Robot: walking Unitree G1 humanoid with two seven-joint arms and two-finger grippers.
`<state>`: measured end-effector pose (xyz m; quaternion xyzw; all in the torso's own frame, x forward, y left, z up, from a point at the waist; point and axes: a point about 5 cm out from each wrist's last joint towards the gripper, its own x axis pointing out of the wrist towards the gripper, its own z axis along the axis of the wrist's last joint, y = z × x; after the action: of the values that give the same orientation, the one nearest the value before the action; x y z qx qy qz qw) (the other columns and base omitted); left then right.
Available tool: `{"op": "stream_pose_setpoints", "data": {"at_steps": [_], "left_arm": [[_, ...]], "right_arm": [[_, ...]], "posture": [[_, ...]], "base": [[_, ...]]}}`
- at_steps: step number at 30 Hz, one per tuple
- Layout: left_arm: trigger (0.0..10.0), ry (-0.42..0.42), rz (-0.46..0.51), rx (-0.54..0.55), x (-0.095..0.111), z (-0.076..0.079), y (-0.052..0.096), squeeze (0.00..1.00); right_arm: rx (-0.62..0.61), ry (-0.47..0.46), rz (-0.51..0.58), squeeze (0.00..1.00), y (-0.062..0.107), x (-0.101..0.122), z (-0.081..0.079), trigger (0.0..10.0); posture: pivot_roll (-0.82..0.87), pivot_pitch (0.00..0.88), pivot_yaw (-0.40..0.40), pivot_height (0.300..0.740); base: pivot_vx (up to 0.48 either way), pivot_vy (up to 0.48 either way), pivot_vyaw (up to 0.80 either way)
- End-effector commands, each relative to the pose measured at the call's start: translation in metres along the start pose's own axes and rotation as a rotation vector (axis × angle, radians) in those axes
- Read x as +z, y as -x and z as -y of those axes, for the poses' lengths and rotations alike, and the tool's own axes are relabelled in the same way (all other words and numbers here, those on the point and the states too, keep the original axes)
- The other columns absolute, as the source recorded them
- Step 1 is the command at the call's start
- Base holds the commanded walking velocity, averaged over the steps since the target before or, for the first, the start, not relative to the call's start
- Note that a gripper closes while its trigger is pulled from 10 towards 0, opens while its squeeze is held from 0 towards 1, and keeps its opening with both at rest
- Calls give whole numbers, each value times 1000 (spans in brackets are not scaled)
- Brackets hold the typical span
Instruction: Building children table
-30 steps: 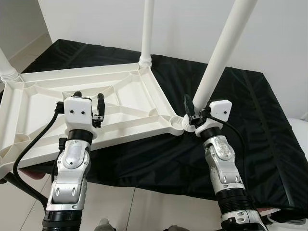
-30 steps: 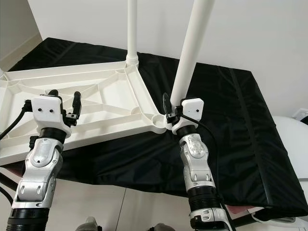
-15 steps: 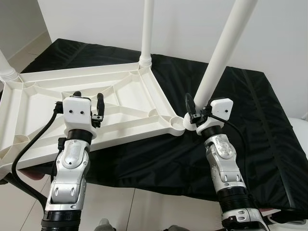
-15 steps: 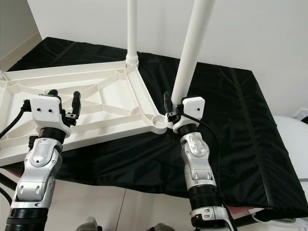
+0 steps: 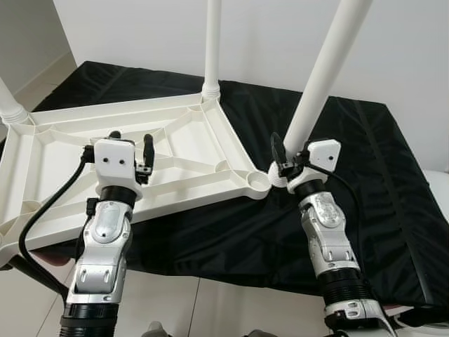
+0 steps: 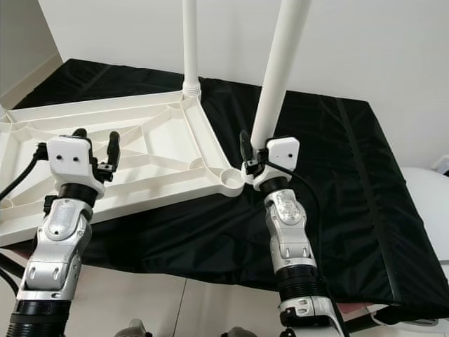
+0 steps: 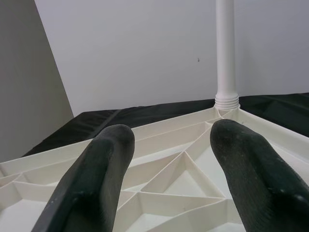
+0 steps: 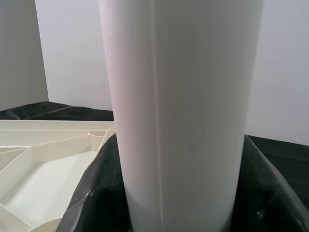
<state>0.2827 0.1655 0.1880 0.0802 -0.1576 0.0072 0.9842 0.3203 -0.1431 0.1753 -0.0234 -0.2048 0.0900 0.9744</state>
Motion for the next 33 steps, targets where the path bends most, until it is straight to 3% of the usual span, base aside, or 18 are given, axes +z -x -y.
{"op": "stream_pose_setpoints", "data": {"at_steps": [1, 33], "left_arm": [[10000, -8, 2, -58, -1, 5, -1, 0], [10000, -3, 1, -74, 0, 7, -2, 0]], "right_arm": [[2, 3, 13, 0, -1, 2, 2, 10000], [9, 2, 21, 0, -2, 3, 2, 10000]], "posture": [[50, 0, -82, 740], [48, 0, -82, 740]], "base": [[0, 0, 0], [0, 0, 0]]}}
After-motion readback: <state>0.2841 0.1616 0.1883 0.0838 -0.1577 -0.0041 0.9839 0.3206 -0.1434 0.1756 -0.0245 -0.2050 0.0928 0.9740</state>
